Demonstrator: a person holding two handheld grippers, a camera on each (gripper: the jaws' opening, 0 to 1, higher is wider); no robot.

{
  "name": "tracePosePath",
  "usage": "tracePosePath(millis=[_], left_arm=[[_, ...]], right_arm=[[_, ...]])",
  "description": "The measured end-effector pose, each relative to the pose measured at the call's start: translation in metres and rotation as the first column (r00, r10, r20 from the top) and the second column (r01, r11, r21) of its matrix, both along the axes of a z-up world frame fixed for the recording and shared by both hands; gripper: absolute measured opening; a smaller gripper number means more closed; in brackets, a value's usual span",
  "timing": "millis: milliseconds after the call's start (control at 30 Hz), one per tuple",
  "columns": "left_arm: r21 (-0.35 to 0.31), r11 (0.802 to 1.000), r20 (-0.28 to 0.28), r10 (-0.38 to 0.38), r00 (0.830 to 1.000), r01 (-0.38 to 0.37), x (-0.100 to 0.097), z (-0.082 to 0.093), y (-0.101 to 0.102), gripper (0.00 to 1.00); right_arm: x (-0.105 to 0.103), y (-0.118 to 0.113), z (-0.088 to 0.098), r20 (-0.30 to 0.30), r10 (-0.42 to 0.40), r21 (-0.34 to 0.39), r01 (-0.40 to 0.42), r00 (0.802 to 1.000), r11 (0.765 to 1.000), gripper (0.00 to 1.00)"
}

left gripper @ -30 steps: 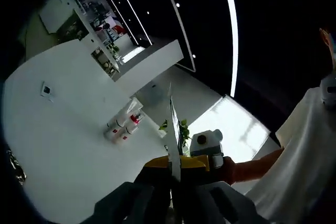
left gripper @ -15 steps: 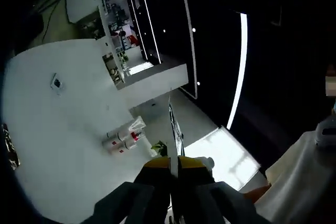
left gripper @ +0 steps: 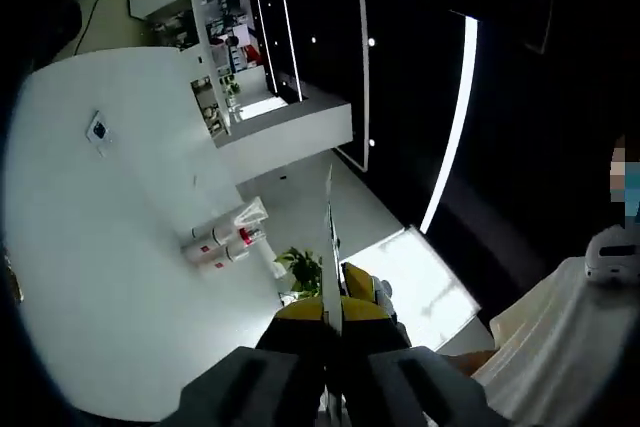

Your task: Arrange the skincare products in the storage area until every visible bottle or jar stands upright without overlapping.

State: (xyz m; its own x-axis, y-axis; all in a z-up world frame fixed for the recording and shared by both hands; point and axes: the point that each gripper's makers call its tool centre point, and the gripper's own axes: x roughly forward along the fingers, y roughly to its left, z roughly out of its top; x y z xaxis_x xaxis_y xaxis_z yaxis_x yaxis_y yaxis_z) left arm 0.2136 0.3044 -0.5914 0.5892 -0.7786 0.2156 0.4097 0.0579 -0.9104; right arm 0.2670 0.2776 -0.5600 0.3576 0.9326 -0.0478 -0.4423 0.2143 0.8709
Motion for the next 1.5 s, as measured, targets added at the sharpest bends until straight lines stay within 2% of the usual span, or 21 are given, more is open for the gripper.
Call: tracePosePath(millis=[167, 233, 267, 333, 433, 467, 533, 567, 633, 733, 867, 900, 1000, 1100, 1200, 1233, 1300, 1367, 1400, 1433, 1500], left_arm=[[-0.019, 1.0, 0.002, 0.007, 1.0, -0.007, 0.0, 0.001, 0.003, 0.02], [-0.024, 0.999, 0.005, 0.021, 1.0, -0.021, 0.0, 0.002, 0.008, 0.02], [-0.022, 0.999, 0.003, 0.024, 1.0, -0.024, 0.0, 0.001, 0.009, 0.02], [-0.038, 0.998, -0.001, 0.041, 0.999, -0.041, 0.002, 0.003, 0.012, 0.01], [-0.069, 0.995, -0.006, 0.065, 0.998, -0.065, 0.005, 0.005, 0.019, 0.01], [-0.075, 0.995, -0.008, 0.071, 0.997, -0.071, 0.006, 0.005, 0.02, 0.01], [-0.068, 0.994, -0.01, 0.086, 0.996, -0.087, 0.007, 0.004, 0.022, 0.01], [-0.064, 0.994, -0.014, 0.088, 0.996, -0.088, 0.008, 0.003, 0.021, 0.01], [-0.06, 0.995, -0.017, 0.084, 0.996, -0.085, 0.008, 0.002, 0.02, 0.01], [-0.046, 0.996, -0.014, 0.072, 0.997, -0.072, 0.007, 0.001, 0.017, 0.02], [0.015, 0.996, 0.028, 0.085, 0.996, -0.085, 0.008, 0.004, 0.015, 0.02], [0.089, 0.991, 0.059, 0.094, 0.994, -0.099, 0.009, 0.004, 0.016, 0.04], [0.369, 0.914, 0.215, 0.095, 0.972, -0.171, 0.016, 0.007, 0.026, 0.2], [0.543, 0.79, 0.321, 0.117, 0.94, -0.284, 0.024, 0.009, 0.046, 0.37], [0.726, 0.611, 0.331, 0.093, 0.939, -0.317, 0.027, -0.021, 0.064, 0.46], [0.789, 0.534, 0.311, 0.083, 0.947, -0.305, 0.026, -0.039, 0.07, 0.47], [0.853, 0.441, 0.285, 0.052, 0.957, -0.278, 0.022, -0.062, 0.068, 0.52], [0.847, 0.453, 0.289, 0.047, 0.956, -0.278, 0.02, -0.066, 0.055, 0.59], [0.858, 0.435, 0.297, 0.012, 0.955, -0.273, 0.018, -0.068, 0.046, 0.6], [0.874, 0.389, 0.34, -0.06, 0.939, -0.291, 0.019, -0.071, 0.04, 0.59], [0.903, 0.345, 0.309, -0.111, 0.944, -0.255, 0.016, -0.086, 0.038, 0.46]], right_arm=[[-0.001, 0.002, 0.006, -0.032, 0.017, 0.054, -0.016, 0.999, 0.998, 0.01], [0.019, -0.009, 0.012, -0.111, -0.102, 0.157, 0.119, 0.989, 0.98, 0.01], [0.035, -0.021, 0.017, -0.139, -0.19, 0.224, 0.217, 0.972, 0.95, 0.01], [0.045, -0.031, 0.014, -0.196, -0.236, 0.247, 0.28, 0.952, 0.928, 0.0], [0.029, -0.02, -0.002, -0.16, -0.149, 0.161, 0.174, 0.976, 0.971, 0.07], [0.015, -0.009, -0.008, -0.199, -0.085, 0.14, 0.114, 0.976, 0.983, 0.17], [0.0, 0.005, -0.008, -0.169, -0.031, 0.126, 0.052, 0.985, 0.991, 0.44], [-0.011, 0.013, -0.01, -0.142, 0.006, 0.1, 0.008, 0.99, 0.995, 0.47], [-0.038, 0.027, -0.015, -0.094, 0.134, 0.06, -0.129, 0.987, 0.99, 0.29], [-0.057, 0.035, -0.041, -0.07, 0.199, -0.099, -0.205, 0.978, 0.974, 0.05], [-0.056, 0.033, -0.032, -0.068, 0.205, -0.048, -0.208, 0.976, 0.977, 0.01], [-0.055, 0.032, -0.029, -0.058, 0.205, -0.041, -0.207, 0.977, 0.977, 0.0], [-0.042, 0.029, -0.024, -0.07, 0.168, -0.001, -0.169, 0.983, 0.986, 0.0], [-0.015, 0.02, -0.031, -0.097, 0.068, -0.02, -0.07, 0.993, 0.997, 0.0], [0.012, 0.008, -0.055, -0.146, -0.012, -0.12, -0.006, 0.989, 0.993, 0.0], [0.017, 0.006, -0.06, -0.142, -0.022, -0.14, 0.002, 0.99, 0.99, 0.0], [0.03, 0.001, -0.073, -0.149, -0.052, -0.184, 0.024, 0.988, 0.983, 0.0], [0.04, 0.001, -0.082, -0.156, -0.068, -0.209, 0.034, 0.985, 0.977, 0.0], [0.044, 0.0, -0.086, -0.156, -0.076, -0.226, 0.04, 0.985, 0.973, 0.0], [0.05, 0.0, -0.094, -0.165, -0.093, -0.247, 0.05, 0.982, 0.968, 0.0], [0.056, 0.002, -0.105, -0.189, -0.096, -0.273, 0.042, 0.977, 0.961, 0.0]])
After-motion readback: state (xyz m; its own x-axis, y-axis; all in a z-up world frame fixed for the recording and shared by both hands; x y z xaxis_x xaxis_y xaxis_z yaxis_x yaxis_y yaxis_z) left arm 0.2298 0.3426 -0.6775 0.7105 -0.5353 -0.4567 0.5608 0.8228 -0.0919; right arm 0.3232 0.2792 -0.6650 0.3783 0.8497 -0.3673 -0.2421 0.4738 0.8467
